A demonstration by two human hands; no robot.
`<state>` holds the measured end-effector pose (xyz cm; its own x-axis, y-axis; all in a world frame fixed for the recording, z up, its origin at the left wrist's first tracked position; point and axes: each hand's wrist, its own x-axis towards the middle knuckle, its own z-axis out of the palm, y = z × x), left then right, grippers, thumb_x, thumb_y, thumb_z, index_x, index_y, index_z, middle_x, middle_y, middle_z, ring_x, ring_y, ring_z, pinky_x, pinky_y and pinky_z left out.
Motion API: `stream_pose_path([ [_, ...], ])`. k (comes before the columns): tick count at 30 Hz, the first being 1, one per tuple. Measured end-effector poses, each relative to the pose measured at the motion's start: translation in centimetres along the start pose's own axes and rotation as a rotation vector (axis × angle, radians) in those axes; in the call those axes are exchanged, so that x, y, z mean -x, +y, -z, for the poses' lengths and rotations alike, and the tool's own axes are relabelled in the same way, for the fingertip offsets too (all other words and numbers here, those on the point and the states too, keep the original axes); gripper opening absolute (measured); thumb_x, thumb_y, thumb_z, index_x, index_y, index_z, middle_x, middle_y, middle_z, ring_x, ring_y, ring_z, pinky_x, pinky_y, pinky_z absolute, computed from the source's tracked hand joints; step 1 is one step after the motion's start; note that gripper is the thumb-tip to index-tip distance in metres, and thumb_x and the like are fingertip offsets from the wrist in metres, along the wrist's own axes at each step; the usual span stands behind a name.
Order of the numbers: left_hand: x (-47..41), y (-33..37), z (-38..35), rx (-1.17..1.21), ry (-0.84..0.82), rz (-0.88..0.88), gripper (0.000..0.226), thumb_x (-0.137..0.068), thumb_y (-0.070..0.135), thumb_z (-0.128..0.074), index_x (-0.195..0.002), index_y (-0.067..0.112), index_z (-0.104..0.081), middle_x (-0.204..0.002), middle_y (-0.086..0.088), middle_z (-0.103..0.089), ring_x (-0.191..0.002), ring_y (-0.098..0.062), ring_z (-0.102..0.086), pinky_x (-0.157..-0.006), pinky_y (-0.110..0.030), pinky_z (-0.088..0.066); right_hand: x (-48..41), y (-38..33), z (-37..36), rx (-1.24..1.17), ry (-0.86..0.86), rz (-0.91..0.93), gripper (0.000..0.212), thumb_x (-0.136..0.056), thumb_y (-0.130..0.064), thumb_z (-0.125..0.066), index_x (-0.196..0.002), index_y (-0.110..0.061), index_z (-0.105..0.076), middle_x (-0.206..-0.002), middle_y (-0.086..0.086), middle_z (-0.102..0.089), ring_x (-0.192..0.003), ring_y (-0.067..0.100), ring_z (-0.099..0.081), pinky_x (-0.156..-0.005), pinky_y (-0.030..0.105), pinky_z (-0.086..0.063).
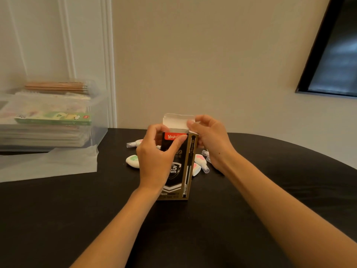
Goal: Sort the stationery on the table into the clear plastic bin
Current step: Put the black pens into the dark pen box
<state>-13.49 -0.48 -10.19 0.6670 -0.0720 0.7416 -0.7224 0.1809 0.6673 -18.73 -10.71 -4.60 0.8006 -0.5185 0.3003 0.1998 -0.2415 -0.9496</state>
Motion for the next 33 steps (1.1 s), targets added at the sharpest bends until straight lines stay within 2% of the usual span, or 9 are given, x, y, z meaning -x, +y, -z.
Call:
stream_pose_path([
  [2,-0.2,0.0,0.1,0.051,-0.036,0.036,0.025,-0.075,0.029,-0.07,-0.086,0.029,-0.047,-0.084,0.01,-0.061,-0.079,-0.001,-0.065,-0.064,-0.011,-0.052,0.0,-0.2,0.1,0.026,-0.011,0.037,0.011,-0.092,-0.009,-0.054,-0.099,-0.017,-0.058,-0.086,0.001,-0.061,-0.064,0.005,-0.056,-0.046,0.011,-0.04],
  [5,-0.3,-0.1,0.3,0.07,-0.042,0.039,0.025,-0.079,0.022,-0.069,-0.085,0.03,-0.047,-0.085,0.006,-0.063,-0.083,-0.004,-0.066,-0.065,-0.015,-0.053,0.3,-0.3,0.6,0.003,-0.066,0.092,0.02,-0.09,-0.002,-0.05,-0.087,-0.015,-0.065,-0.076,0.0,-0.062,-0.063,0.01,-0.051,-0.048,0.013,-0.041],
  [9,-0.3,-0.1,0.2,0.081,-0.046,0.037,0.025,-0.078,0.024,-0.069,-0.085,0.032,-0.046,-0.085,0.01,-0.062,-0.081,0.0,-0.066,-0.064,-0.012,-0.052,0.6,0.3,0.9,-0.121,-0.14,0.078,0.024,-0.078,-0.022,-0.054,-0.094,-0.01,-0.068,-0.072,0.004,-0.058,-0.059,0.008,-0.048,-0.048,0.016,-0.041],
  [11,-0.2,-0.1,0.2,0.078,-0.043,0.024,0.025,-0.076,0.03,-0.068,-0.085,0.033,-0.045,-0.085,0.009,-0.062,-0.081,-0.002,-0.066,-0.064,-0.013,-0.053,0.7,0.5,0.9,-0.077,-0.129,0.066,0.021,-0.088,-0.024,-0.058,-0.101,-0.01,-0.066,-0.077,0.005,-0.058,-0.063,0.01,-0.051,-0.052,0.017,-0.042],
  [20,0.0,-0.8,0.0,0.014,0.001,-0.064,0.05,-0.076,0.032,-0.068,-0.115,0.027,-0.036,-0.116,-0.003,-0.054,-0.094,-0.013,-0.062,-0.076,-0.016,-0.053,1.4,0.5,0.8,0.087,-0.092,0.263,0.015,-0.091,-0.006,-0.054,-0.093,-0.011,-0.067,-0.081,0.001,-0.064,-0.061,-0.003,-0.06,-0.051,0.007,-0.042],
  [24,-0.1,-1.7,0.4,-0.125,-0.034,-0.207,0.025,-0.091,0.035,-0.046,-0.101,0.014,-0.053,-0.098,0.003,-0.051,-0.091,0.008,-0.051,-0.077,-0.005,-0.043,1.4,1.3,1.4,0.17,-0.152,0.308,0.022,-0.092,-0.008,-0.051,-0.086,-0.022,-0.067,-0.085,0.001,-0.065,-0.073,0.005,-0.057,-0.06,0.013,-0.045],
  [26,-0.4,-1.7,0.7,-0.121,-0.017,-0.221,0.027,-0.095,0.031,-0.036,-0.097,0.012,-0.056,-0.095,0.003,-0.051,-0.091,0.011,-0.049,-0.078,-0.006,-0.042,1.6,1.4,1.6,0.195,-0.187,0.307,0.016,-0.091,-0.013,-0.055,-0.09,-0.025,-0.066,-0.086,-0.003,-0.066,-0.075,0.004,-0.056,-0.061,0.013,-0.045],
  [30,0.0,-1.2,0.9,0.014,-0.064,-0.006,0.016,-0.099,0.026,-0.037,-0.108,0.021,-0.049,-0.099,0.01,-0.053,-0.094,-0.003,-0.056,-0.074,-0.013,-0.05,1.5,1.3,1.4,0.399,-0.16,0.376,0.012,-0.088,-0.018,-0.061,-0.096,-0.026,-0.057,-0.081,-0.011,-0.059,-0.079,0.011,-0.056,-0.069,0.025,-0.049],
  [33,-0.2,-2.0,1.2,0.017,-0.018,0.251,0.019,-0.099,0.021,-0.04,-0.117,0.02,-0.046,-0.098,0.01,-0.055,-0.091,-0.006,-0.059,-0.066,-0.013,-0.05,0.7,1.1,0.7,0.31,-0.104,0.276,0.016,-0.089,-0.017,-0.06,-0.088,-0.026,-0.047,-0.094,0.004,-0.063,-0.087,0.02,-0.064,-0.066,0.033,-0.054],
])
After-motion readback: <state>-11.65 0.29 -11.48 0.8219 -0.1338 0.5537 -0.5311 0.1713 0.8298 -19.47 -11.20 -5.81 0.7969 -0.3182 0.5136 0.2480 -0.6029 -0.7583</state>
